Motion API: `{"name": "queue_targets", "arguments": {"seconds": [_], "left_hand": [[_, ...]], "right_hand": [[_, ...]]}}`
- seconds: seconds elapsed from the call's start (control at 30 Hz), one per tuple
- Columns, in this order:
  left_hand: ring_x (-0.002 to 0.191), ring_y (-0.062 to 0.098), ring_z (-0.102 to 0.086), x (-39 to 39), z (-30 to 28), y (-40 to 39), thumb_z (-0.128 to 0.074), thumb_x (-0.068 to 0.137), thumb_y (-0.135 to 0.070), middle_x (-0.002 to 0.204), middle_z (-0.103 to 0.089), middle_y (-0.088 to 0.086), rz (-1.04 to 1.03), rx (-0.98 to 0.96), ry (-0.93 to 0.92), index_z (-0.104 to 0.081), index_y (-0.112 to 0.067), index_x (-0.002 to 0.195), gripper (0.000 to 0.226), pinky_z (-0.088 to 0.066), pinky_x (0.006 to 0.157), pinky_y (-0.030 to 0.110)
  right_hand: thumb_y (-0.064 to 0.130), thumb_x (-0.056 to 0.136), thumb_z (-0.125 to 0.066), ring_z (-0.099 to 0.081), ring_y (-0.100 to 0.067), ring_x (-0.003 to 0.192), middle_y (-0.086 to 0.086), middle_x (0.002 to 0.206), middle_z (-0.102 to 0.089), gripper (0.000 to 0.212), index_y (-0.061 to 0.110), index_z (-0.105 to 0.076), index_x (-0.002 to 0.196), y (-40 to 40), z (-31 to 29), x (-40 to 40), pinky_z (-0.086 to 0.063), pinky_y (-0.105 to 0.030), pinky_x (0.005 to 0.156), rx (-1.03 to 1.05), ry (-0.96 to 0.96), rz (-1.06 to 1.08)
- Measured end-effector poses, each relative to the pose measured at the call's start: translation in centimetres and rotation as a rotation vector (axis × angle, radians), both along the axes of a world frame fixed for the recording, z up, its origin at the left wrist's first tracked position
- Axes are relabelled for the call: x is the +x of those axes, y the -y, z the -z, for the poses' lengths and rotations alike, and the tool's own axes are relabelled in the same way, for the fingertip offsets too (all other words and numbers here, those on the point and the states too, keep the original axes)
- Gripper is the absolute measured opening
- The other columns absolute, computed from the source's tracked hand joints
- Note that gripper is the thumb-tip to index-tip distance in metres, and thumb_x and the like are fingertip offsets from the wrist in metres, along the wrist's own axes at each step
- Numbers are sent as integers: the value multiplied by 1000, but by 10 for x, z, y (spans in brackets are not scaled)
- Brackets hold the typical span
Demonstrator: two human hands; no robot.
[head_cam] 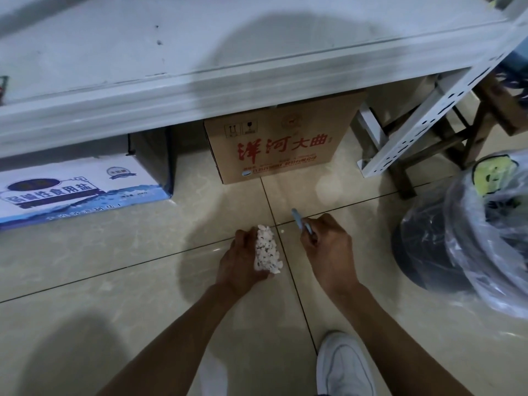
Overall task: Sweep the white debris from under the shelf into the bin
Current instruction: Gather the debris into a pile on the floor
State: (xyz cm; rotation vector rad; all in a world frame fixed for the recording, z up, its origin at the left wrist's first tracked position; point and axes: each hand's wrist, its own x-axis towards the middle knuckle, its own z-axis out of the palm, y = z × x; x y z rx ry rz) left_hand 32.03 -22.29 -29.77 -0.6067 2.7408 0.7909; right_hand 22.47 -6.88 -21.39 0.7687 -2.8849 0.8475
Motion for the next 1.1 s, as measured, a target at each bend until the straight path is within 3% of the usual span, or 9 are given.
{"name": "queue_targets", "arguments": {"seconds": [0.3, 0.47, 0.57, 0.67, 0.77, 0.87, 0.93, 1.0, 1.1], "left_hand": [[119, 22, -52, -1, -4, 2, -81, 63, -48, 131, -35, 1, -3, 41, 11, -25, -23, 147, 104, -52, 90, 35], [120, 22, -50, -3, -6, 3, -82, 62, -52, 132, -33, 2, 24, 1, 31, -19, -21, 148, 111, -52, 89, 36], [122, 21, -48, -4, -6, 2, -81, 62, -53, 134, -31, 1, 27, -2, 45, -16, -21, 149, 113, -52, 91, 37], [123, 22, -48, -3, -5, 2, -81, 62, -54, 135, -30, 2, 25, 0, 49, -15, -20, 150, 115, -52, 90, 37], [122, 22, -48, -3, -5, 2, -80, 62, -55, 135, -29, 2, 25, 0, 51, -14, -20, 150, 115, -52, 90, 38], [121, 23, -50, -2, -5, 4, -80, 63, -54, 137, -28, 3, 32, 0, 47, -13, -20, 150, 115, -52, 91, 38], [121, 23, -50, 0, -4, 5, -81, 64, -53, 138, -28, 4, 39, 5, 35, -14, -19, 150, 114, -52, 92, 38], [121, 23, -51, 2, -3, 9, -81, 64, -52, 139, -28, 4, 48, 11, 24, -15, -19, 151, 114, -52, 94, 38], [119, 22, -53, 7, -1, 14, -83, 62, -51, 136, -29, 2, 62, 28, 1, -17, -22, 150, 114, -53, 94, 37]], "right_hand": [[13, 81, -61, -56, -18, 49, -7, 72, -59, 10, 6, -68, 78, 14, -1, 14, -47, -23, 48, -63, -5, -231], [8, 89, -59, -63, -17, 61, -7, 79, -65, 12, 10, -71, 86, -12, -2, -18, -56, -32, 57, -201, 44, 91], [8, 92, -57, -71, -14, 66, -11, 83, -70, 13, 13, -69, 90, -25, 19, -37, -61, -35, 66, -605, 335, 459], [-10, 88, -55, -70, -10, 55, -27, 90, -64, 15, -11, -62, 101, -40, 42, -45, -62, -26, 62, -1032, 650, 815], [-12, 86, -57, -68, -25, 72, -33, 102, -61, 28, -17, -54, 114, -51, 59, -29, -61, -20, 60, -1139, 810, 929], [-8, 84, -65, -66, -35, 85, -20, 92, -65, 26, -8, -59, 108, -57, 81, -13, -63, -30, 65, -959, 787, 924], [3, 80, -72, -69, -34, 88, -14, 89, -70, 22, 5, -65, 101, -61, 92, -5, -60, -39, 76, -552, 632, 784], [12, 81, -72, -70, -28, 84, -10, 91, -73, 17, 9, -68, 98, -62, 93, 2, -55, -33, 75, -195, 452, 592], [19, 83, -69, -67, -25, 83, -6, 93, -70, 16, 14, -69, 99, -58, 89, 4, -52, -32, 70, 40, 287, 438]]}}
